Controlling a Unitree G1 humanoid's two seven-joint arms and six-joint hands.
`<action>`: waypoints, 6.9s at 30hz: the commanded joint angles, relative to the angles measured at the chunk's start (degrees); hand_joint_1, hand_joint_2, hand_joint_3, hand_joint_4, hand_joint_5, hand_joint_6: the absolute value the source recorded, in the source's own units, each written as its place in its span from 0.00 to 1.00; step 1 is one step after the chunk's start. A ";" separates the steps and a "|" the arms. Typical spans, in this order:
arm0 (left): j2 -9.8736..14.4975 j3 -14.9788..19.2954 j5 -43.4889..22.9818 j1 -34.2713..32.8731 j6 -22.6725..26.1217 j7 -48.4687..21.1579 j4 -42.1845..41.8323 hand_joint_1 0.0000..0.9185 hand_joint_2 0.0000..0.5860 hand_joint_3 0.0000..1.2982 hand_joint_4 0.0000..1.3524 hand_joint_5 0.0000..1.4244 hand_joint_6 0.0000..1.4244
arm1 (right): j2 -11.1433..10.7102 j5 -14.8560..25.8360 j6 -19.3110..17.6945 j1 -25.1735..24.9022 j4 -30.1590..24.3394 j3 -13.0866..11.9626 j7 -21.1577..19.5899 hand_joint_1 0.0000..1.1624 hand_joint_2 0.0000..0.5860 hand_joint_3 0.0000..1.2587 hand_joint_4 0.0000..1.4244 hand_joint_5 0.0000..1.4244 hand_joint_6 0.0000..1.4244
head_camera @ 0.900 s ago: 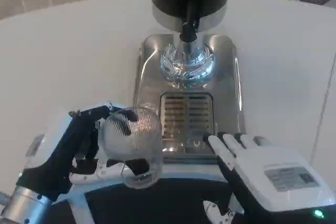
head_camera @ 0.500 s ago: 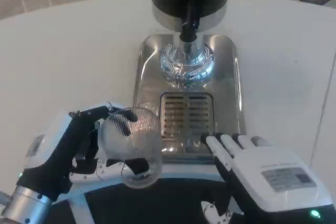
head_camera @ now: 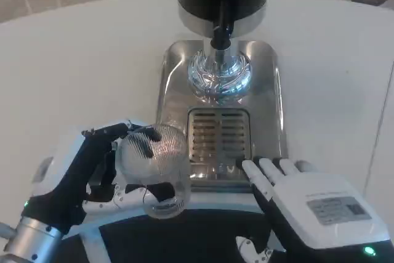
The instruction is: Grasp the cup under the faucet to collect the drink, then remove the cup.
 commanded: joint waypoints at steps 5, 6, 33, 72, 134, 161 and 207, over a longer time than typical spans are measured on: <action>-1.66 0.02 0.96 -4.33 1.14 2.99 4.37 0.76 0.00 0.71 0.80 0.93 1.00 | 0.96 0.31 -0.37 1.17 -1.40 0.32 -0.02 0.17 0.96 0.00 0.00 0.00 0.00; -1.83 -0.12 1.46 -5.64 1.23 3.79 5.69 0.76 0.00 0.71 0.80 0.93 1.00 | 0.89 0.38 -0.42 1.25 -1.50 0.30 0.06 0.16 0.96 0.00 0.00 0.00 0.00; -4.70 -9.70 7.65 -26.37 -2.13 16.29 28.83 0.76 0.00 0.71 0.80 0.93 1.00 | 1.35 0.57 -0.32 0.88 -2.45 -1.54 3.38 0.16 0.96 0.00 0.00 0.00 0.00; -8.98 -18.34 13.13 -36.08 4.33 23.80 40.58 0.64 0.00 0.52 0.46 0.66 0.92 | 2.25 1.02 0.66 1.65 -4.11 -3.80 6.01 0.14 0.95 0.00 0.00 0.00 0.00; 4.09 -13.80 9.15 -27.11 -3.32 21.12 36.36 0.21 0.11 0.25 0.18 0.31 0.36 | 3.40 4.56 5.50 -2.38 -2.85 -3.84 5.23 0.08 0.89 0.00 0.00 0.00 0.00; 11.79 -12.87 13.97 -8.40 -0.97 16.75 14.63 0.17 0.12 0.04 0.00 0.00 0.05 | 5.29 30.08 30.33 -25.60 3.24 -9.92 -8.37 0.08 0.99 0.00 0.00 0.00 0.00; 11.52 -10.65 11.40 -4.33 3.38 8.63 10.28 0.15 0.11 0.05 0.00 0.00 0.05 | -4.97 57.94 39.77 -43.84 19.95 -4.16 -25.11 0.08 1.00 0.00 0.00 0.00 0.00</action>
